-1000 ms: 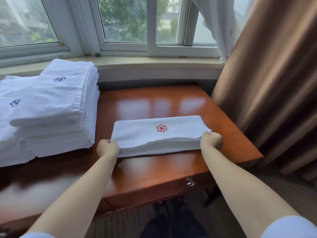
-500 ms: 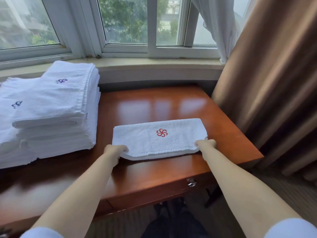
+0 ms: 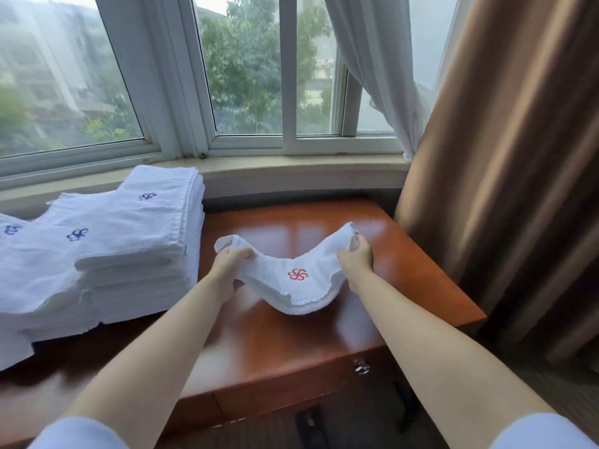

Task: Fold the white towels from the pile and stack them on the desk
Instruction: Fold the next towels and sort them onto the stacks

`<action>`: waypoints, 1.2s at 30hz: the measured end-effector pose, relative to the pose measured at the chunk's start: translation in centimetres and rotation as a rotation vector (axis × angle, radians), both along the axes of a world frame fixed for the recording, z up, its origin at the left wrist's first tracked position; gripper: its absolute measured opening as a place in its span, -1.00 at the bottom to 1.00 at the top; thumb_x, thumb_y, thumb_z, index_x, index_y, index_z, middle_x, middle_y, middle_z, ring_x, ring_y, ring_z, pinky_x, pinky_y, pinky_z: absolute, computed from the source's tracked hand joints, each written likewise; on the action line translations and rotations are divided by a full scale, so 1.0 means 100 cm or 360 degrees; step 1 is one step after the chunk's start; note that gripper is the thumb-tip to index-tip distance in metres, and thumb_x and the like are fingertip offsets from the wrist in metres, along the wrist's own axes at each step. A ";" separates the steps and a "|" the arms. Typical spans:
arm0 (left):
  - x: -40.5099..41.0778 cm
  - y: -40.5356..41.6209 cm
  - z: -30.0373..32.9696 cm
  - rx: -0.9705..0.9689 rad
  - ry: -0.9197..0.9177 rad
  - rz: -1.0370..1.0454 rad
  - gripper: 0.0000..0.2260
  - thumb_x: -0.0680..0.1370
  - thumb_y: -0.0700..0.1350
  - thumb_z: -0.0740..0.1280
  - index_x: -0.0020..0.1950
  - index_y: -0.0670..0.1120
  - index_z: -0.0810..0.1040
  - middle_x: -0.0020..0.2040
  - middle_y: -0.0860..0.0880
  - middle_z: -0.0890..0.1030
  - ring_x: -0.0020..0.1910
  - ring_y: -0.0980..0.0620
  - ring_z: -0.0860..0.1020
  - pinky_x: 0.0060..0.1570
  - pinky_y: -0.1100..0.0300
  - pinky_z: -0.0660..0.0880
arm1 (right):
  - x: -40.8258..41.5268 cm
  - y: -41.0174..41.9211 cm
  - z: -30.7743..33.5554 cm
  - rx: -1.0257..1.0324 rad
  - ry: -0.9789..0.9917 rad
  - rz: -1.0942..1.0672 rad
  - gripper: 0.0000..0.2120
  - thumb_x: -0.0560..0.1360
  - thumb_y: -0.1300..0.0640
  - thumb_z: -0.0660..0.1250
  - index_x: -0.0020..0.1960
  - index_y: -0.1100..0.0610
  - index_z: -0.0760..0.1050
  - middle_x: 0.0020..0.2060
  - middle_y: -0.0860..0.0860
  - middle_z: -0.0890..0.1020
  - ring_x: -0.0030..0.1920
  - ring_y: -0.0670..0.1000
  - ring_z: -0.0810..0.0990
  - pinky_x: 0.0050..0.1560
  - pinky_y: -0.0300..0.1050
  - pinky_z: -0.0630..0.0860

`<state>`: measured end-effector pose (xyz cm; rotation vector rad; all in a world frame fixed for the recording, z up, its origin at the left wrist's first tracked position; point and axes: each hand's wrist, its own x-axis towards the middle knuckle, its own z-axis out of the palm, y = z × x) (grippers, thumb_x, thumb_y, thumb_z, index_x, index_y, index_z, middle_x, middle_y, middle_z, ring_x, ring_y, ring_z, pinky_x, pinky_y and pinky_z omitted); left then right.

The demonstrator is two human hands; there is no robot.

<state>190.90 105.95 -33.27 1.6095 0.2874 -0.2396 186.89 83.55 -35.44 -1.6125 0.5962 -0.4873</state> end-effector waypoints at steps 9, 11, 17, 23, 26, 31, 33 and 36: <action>-0.011 0.052 0.120 -0.0350 -0.0347 0.0113 -0.90 0.51 -0.17 0.36 0.01 -0.13 0.55 -0.13 -0.09 0.60 -0.20 -0.01 0.60 -0.20 0.19 0.59 | 0.048 0.053 0.115 0.0133 -0.0205 0.0188 -0.72 0.46 0.33 0.19 0.13 0.09 0.37 -0.18 -0.05 0.45 -0.10 0.05 0.44 -0.09 -0.17 0.43; -0.013 0.076 0.148 -0.0386 -0.0444 0.0122 -0.86 0.42 -0.16 0.39 -0.04 -0.12 0.55 -0.21 -0.07 0.57 -0.28 0.04 0.59 -0.31 0.26 0.51 | 0.064 0.075 0.146 0.0144 -0.0262 0.0290 -0.62 0.47 0.31 0.19 0.26 0.10 0.36 -0.07 0.00 0.50 -0.04 0.06 0.48 0.03 -0.12 0.44; 0.003 0.159 0.208 -0.0268 -0.0549 0.0264 -0.91 0.56 -0.26 0.26 -0.04 -0.10 0.51 -0.14 -0.14 0.53 -0.20 -0.04 0.53 -0.13 0.13 0.44 | 0.109 0.166 0.207 0.0308 -0.0431 0.0610 -0.65 0.42 0.40 0.18 0.13 0.12 0.48 -0.13 0.02 0.55 -0.09 0.04 0.50 -0.06 -0.13 0.48; 0.027 0.241 0.209 -0.0149 -0.0575 0.0361 -0.91 0.45 -0.24 0.38 -0.07 -0.14 0.53 -0.16 -0.15 0.53 -0.23 -0.04 0.52 -0.24 0.17 0.44 | 0.153 0.272 0.207 0.0223 -0.0325 0.0941 -0.69 0.37 0.44 0.13 -0.37 0.06 0.26 -0.40 -0.06 0.30 -0.34 -0.01 0.28 -0.32 -0.17 0.26; 0.044 0.284 0.209 -0.0161 -0.0558 0.0406 -0.95 0.47 -0.26 0.34 -0.14 -0.12 0.53 -0.34 -0.08 0.54 -0.42 0.03 0.54 -0.47 0.31 0.42 | 0.184 0.327 0.203 0.0238 -0.0319 0.1046 -0.71 0.40 0.45 0.13 -0.25 0.08 0.40 -0.35 -0.04 0.41 -0.21 0.02 0.40 -0.16 -0.14 0.36; 0.078 0.355 0.207 -0.0233 -0.0509 0.0500 -0.77 0.29 -0.16 0.42 -0.07 -0.13 0.58 -0.23 -0.13 0.53 -0.31 -0.04 0.52 -0.30 0.20 0.39 | 0.244 0.413 0.201 0.0126 -0.0237 0.1095 -0.75 0.43 0.39 0.14 -0.08 0.08 0.45 -0.18 0.02 0.49 -0.11 0.02 0.45 -0.07 -0.15 0.40; 0.098 0.382 0.203 -0.0321 -0.0470 0.0568 -0.70 0.25 -0.13 0.43 -0.06 -0.16 0.57 -0.19 -0.14 0.54 -0.25 -0.07 0.53 -0.25 0.17 0.42 | 0.270 0.436 0.202 0.0088 -0.0235 0.1095 -0.72 0.43 0.38 0.14 0.01 0.08 0.46 -0.11 0.02 0.52 -0.04 0.04 0.49 -0.02 -0.13 0.42; 0.129 0.408 0.182 -0.0428 -0.0394 0.0635 -0.67 0.28 -0.12 0.44 0.01 -0.16 0.54 -0.16 -0.14 0.56 -0.22 -0.07 0.55 -0.25 0.15 0.44 | 0.313 0.452 0.192 0.0123 -0.0186 0.1107 -0.53 0.48 0.33 0.22 0.36 0.09 0.36 0.25 0.11 0.47 0.24 0.12 0.47 0.22 -0.01 0.42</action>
